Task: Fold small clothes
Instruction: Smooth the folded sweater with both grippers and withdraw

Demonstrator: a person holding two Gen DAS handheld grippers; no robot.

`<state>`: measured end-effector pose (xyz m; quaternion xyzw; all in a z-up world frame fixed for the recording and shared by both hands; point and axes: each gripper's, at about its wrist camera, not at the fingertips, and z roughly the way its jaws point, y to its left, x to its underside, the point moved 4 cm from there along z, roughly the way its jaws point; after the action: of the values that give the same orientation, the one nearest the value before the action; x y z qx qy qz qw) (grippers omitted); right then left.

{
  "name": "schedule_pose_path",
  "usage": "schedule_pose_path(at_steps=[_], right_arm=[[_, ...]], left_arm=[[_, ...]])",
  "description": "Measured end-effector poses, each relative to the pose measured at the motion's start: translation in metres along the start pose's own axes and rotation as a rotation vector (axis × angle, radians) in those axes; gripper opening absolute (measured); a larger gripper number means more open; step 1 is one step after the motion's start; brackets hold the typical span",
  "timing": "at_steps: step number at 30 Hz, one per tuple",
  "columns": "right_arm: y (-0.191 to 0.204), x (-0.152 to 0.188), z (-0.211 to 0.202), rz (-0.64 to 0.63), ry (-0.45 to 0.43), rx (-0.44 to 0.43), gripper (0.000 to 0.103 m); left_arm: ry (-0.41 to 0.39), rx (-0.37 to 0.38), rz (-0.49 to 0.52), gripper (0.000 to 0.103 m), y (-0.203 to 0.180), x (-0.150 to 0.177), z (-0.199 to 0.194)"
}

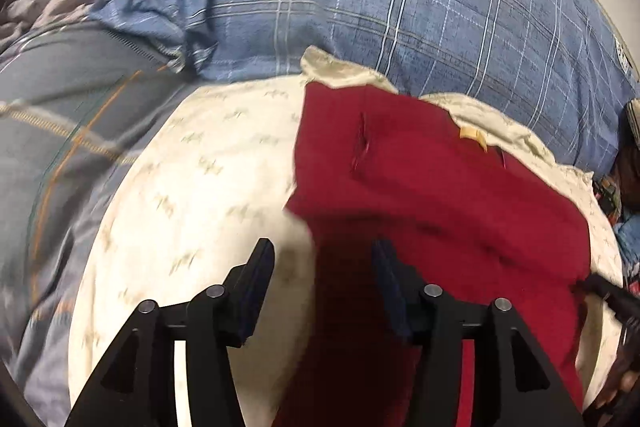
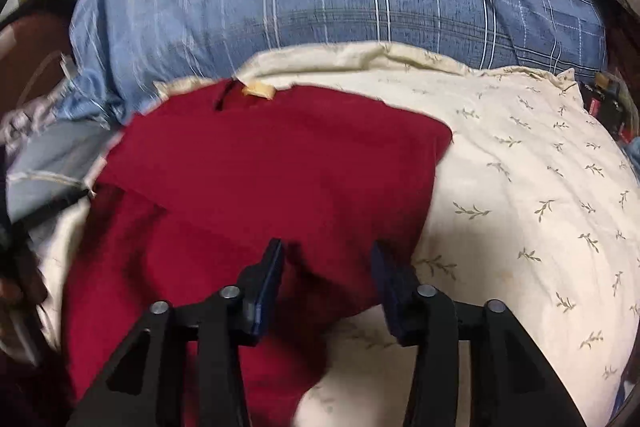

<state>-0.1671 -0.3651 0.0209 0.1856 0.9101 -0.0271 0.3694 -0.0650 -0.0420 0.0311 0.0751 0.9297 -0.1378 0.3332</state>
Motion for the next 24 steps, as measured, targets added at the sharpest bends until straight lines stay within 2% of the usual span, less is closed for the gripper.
schedule_pose_path(at_steps=[1, 2, 9, 16, 24], right_arm=[[0.0, 0.0, -0.003, 0.001, -0.006, 0.001, 0.065], [0.002, 0.003, -0.007, 0.002, -0.013, -0.004, 0.066], [0.011, 0.043, -0.018, 0.053, 0.044, -0.101, 0.066], [0.013, 0.065, -0.034, 0.089, 0.06, -0.106, 0.067], [0.017, 0.06, -0.035, 0.097, 0.031, -0.088, 0.07]], left_arm=[[0.001, -0.011, 0.001, 0.052, 0.002, 0.006, -0.006], [0.001, -0.019, 0.003, 0.052, 0.004, 0.011, -0.011], [-0.022, -0.048, 0.012, 0.055, 0.012, 0.039, -0.045], [-0.025, -0.025, 0.003, 0.055, 0.017, 0.049, -0.058], [-0.027, -0.01, 0.018, 0.056, 0.02, 0.051, -0.058]])
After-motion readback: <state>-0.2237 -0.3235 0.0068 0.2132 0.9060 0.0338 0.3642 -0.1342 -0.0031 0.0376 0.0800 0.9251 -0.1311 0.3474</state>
